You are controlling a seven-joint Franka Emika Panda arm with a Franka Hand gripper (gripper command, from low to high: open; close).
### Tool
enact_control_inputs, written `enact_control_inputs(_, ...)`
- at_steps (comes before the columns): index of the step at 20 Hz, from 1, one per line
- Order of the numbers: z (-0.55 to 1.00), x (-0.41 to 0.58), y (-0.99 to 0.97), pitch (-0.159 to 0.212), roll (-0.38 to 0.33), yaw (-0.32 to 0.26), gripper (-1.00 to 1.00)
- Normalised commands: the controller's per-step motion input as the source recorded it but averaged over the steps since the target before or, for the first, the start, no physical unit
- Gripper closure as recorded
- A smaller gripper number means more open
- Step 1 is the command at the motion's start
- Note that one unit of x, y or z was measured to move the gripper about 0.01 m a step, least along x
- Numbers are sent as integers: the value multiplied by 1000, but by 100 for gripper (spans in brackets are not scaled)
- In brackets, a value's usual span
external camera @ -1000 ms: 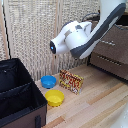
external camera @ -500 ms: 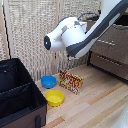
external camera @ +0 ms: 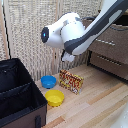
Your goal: Locate and clasp the grip of the topmost drawer. Steadily and circumspectly yank the drawer open. Discover and seize the nutrition bar using your clamp. Deposit the nutrition bar in the accessible drawer. Unclench the nutrition bar.
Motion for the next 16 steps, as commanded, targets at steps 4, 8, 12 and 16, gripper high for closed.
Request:
enact_control_inputs(4, 0, 34, 88, 34, 375, -80, -100)
enact_control_inputs(8, 89, 15, -53, 55, 357, -95, -100)
enact_control_inputs(12, 267, 110, -314, 57, 301, -94, -100)
enact_control_inputs(16, 209, 129, -318, 77, 315, -84, -100)
